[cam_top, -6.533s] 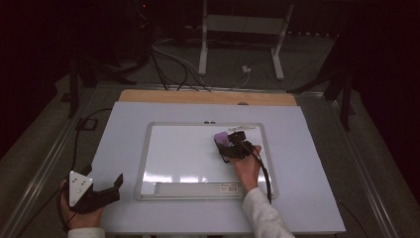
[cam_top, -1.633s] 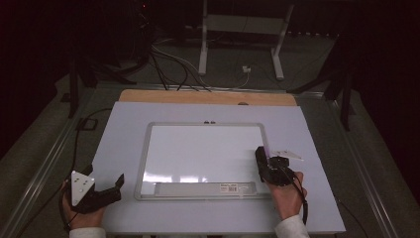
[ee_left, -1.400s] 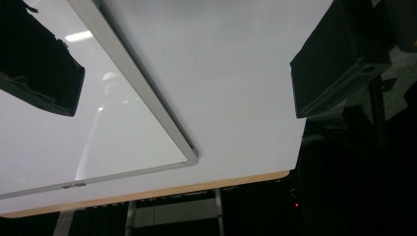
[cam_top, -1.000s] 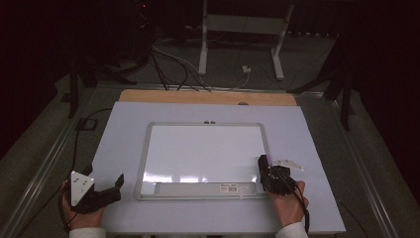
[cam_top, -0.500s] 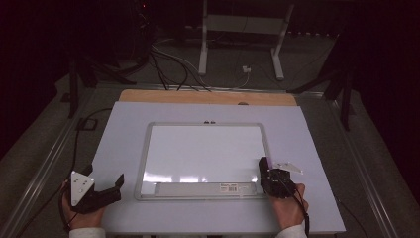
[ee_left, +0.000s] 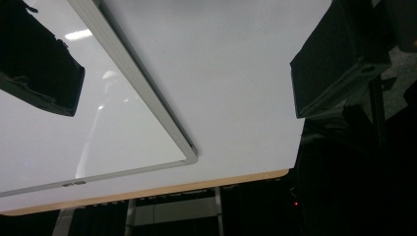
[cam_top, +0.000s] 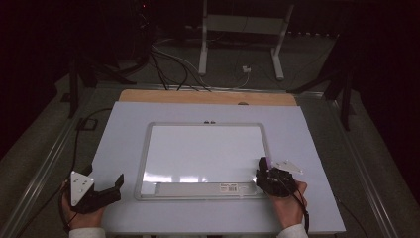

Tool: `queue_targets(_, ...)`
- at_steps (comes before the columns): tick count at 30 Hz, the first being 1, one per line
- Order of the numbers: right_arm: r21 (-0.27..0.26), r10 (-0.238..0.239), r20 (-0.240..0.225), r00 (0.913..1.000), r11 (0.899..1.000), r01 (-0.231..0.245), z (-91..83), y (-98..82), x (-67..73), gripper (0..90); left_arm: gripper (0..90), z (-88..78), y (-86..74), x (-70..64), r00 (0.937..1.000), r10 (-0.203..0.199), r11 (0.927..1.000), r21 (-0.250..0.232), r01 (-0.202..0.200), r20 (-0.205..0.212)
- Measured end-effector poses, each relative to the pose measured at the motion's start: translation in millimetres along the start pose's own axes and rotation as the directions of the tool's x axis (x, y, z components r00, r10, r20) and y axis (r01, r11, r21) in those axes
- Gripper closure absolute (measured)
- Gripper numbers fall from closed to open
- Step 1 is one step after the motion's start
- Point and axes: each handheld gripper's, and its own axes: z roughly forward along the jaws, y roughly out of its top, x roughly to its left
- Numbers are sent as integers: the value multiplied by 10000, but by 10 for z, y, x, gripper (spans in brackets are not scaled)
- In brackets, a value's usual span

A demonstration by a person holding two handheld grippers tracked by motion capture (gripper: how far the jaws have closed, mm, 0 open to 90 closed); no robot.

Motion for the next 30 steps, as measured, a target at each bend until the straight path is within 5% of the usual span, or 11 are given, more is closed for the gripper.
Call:
queue_targets(8, -607, -376, -455, 9983, 9976, 348, -23, 40, -18, 159, 6, 1, 0, 0, 10000, 12, 10000, 11, -12, 5)
queue_targets(16, -1169, -700, -1518, 9859, 9918, 524, -99, 123, -127, 35, 6, 0, 1, 0, 10000, -13, 10000, 33, 13, 0)
queue_targets(30, -2468, -1154, -2135, 9701, 9672, 608, -327, 224, -404, 3, 6, -11, 9, 19, 9995, -321, 9995, -38, 322, 57)
